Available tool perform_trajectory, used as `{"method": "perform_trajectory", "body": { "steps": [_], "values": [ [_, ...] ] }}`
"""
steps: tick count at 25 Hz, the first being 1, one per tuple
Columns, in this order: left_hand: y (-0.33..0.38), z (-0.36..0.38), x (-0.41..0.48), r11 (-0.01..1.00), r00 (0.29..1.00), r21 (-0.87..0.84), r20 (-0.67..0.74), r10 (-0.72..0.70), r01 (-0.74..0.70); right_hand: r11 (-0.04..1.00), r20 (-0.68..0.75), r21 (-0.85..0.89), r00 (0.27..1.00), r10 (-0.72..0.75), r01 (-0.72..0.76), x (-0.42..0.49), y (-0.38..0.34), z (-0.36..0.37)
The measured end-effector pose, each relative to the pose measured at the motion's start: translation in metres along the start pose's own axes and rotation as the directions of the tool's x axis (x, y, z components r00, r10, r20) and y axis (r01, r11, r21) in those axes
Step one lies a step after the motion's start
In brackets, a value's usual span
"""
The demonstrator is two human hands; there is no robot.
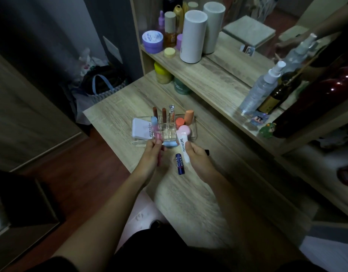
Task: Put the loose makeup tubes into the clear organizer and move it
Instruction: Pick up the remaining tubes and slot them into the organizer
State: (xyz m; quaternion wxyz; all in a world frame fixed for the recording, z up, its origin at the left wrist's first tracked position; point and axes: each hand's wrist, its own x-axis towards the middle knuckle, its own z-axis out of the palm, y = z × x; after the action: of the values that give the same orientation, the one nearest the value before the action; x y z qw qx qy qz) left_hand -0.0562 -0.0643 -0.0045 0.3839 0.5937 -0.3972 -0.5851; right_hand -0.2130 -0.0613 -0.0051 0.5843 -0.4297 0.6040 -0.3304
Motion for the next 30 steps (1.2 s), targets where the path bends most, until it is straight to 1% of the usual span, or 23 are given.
{"method": "perform_trajectory", "body": {
  "steps": [2, 4, 6, 7, 9, 11, 12, 13, 14, 15, 19, 22, 24, 27, 30],
  "values": [
    [0.001, -0.007, -0.002, 1.0, 0.998, -0.022, 0.067, 0.02, -0.018, 0.994, 0.031, -0.015, 0.994, -0.109, 0.109, 0.002, -0.003, -0.003],
    [0.006, -0.014, -0.002, 0.992, 0.991, -0.12, 0.127, 0.049, -0.034, 0.982, 0.073, -0.019, 0.98, -0.185, 0.186, 0.004, -0.01, -0.006],
    [0.017, -0.023, 0.002, 0.981, 0.991, -0.193, 0.123, 0.052, -0.028, 0.979, 0.092, -0.004, 0.975, -0.201, 0.203, 0.006, -0.021, -0.008],
    [0.022, -0.027, 0.005, 0.982, 0.992, -0.185, 0.115, 0.057, -0.035, 0.981, 0.092, 0.011, 0.976, -0.195, 0.195, 0.007, -0.026, -0.009],
    [0.03, -0.032, 0.013, 0.99, 0.993, -0.092, 0.057, 0.108, -0.102, 0.98, 0.079, 0.003, 0.977, -0.197, 0.197, 0.011, -0.032, -0.009],
    [0.037, -0.035, 0.019, 0.975, 0.973, 0.059, -0.08, 0.218, -0.214, 0.974, 0.032, -0.059, 0.975, -0.219, 0.22, 0.018, -0.033, -0.009],
    [0.041, -0.035, 0.022, 0.953, 0.945, 0.136, -0.148, 0.29, -0.271, 0.97, -0.01, -0.087, 0.973, -0.23, 0.228, 0.024, -0.033, -0.009],
    [0.044, -0.036, 0.026, 0.921, 0.911, 0.219, -0.194, 0.363, -0.321, 0.969, -0.059, -0.1, 0.971, -0.233, 0.227, 0.029, -0.033, -0.008],
    [0.047, -0.036, 0.03, 0.882, 0.878, 0.298, -0.205, 0.433, -0.365, 0.969, -0.102, -0.101, 0.967, -0.234, 0.224, 0.034, -0.034, -0.007],
    [0.05, -0.035, 0.033, 0.838, 0.851, 0.365, -0.186, 0.492, -0.405, 0.969, -0.135, -0.104, 0.962, -0.239, 0.226, 0.039, -0.034, -0.005],
    [0.056, -0.025, 0.041, 0.668, 0.776, 0.56, -0.069, 0.627, -0.491, 0.958, -0.206, -0.158, 0.941, -0.267, 0.237, 0.058, -0.032, 0.002],
    [0.05, -0.02, 0.045, 0.496, 0.703, 0.671, 0.053, 0.709, -0.551, 0.958, -0.233, -0.182, 0.937, -0.259, 0.219, 0.067, -0.026, 0.004],
    [0.043, -0.019, 0.048, 0.423, 0.698, 0.729, 0.103, 0.709, -0.538, 0.952, -0.227, -0.215, 0.937, -0.266, 0.218, 0.071, -0.023, 0.004],
    [0.036, -0.019, 0.052, 0.368, 0.706, 0.778, 0.133, 0.695, -0.509, 0.942, -0.208, -0.246, 0.937, -0.28, 0.227, 0.077, -0.021, 0.004],
    [0.035, -0.017, 0.056, 0.31, 0.704, 0.783, 0.218, 0.676, -0.539, 0.939, -0.205, -0.26, 0.937, -0.282, 0.226, 0.082, -0.018, 0.004]
  ]
}}
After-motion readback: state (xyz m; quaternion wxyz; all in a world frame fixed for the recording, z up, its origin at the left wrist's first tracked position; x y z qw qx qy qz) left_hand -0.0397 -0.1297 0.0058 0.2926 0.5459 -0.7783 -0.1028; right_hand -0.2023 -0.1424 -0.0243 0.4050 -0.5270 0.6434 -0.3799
